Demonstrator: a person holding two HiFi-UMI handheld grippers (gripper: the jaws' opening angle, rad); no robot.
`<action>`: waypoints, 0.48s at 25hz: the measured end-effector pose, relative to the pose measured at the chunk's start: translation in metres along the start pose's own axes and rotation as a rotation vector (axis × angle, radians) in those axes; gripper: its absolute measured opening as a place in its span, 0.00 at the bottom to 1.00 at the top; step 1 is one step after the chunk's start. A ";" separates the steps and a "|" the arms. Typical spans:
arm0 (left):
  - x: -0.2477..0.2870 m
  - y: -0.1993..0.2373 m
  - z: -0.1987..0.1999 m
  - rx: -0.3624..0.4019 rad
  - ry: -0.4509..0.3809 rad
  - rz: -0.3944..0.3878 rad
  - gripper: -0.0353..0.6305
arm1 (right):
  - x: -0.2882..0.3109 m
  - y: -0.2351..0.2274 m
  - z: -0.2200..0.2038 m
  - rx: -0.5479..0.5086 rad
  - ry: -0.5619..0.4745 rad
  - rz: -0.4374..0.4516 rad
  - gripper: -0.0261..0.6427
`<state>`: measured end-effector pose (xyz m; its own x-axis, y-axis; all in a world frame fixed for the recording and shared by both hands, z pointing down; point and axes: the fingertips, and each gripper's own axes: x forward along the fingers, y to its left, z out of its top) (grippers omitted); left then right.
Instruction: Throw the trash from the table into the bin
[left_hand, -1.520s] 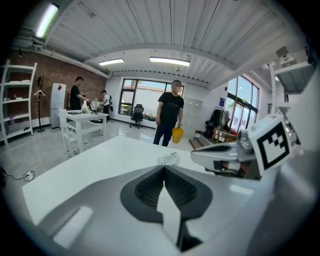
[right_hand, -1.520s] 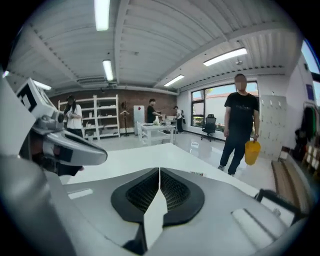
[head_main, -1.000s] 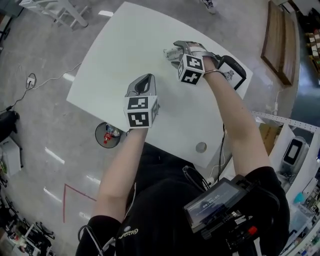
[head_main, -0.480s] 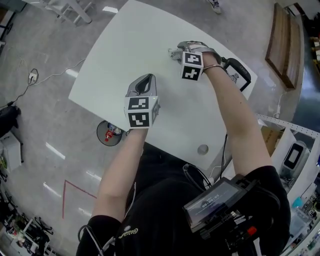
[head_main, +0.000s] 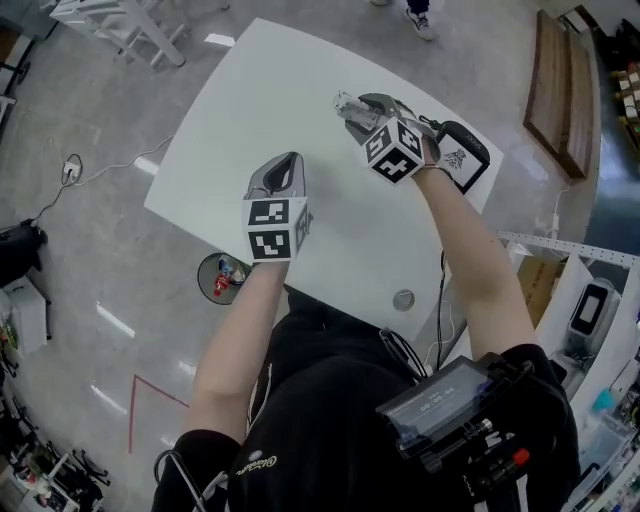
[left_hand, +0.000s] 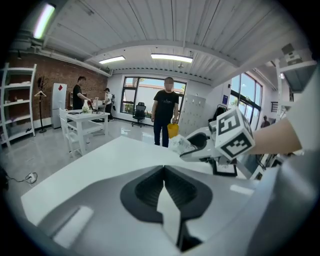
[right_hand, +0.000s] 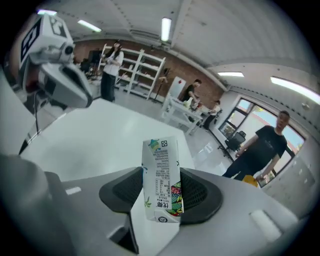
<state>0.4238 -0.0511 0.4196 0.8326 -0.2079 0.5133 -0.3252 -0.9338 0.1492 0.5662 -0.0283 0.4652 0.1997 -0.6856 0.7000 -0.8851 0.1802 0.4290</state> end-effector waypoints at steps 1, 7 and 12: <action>-0.004 -0.002 0.006 0.003 -0.013 -0.002 0.06 | -0.013 -0.007 0.009 0.071 -0.044 -0.029 0.37; -0.031 -0.011 0.038 0.022 -0.092 -0.010 0.06 | -0.095 -0.019 0.043 0.432 -0.270 -0.122 0.36; -0.055 -0.025 0.045 0.002 -0.126 -0.014 0.06 | -0.140 -0.001 0.048 0.590 -0.358 -0.115 0.36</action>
<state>0.4068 -0.0299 0.3496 0.8868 -0.2302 0.4008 -0.3129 -0.9372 0.1540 0.5191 0.0336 0.3394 0.2451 -0.8859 0.3938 -0.9672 -0.2514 0.0365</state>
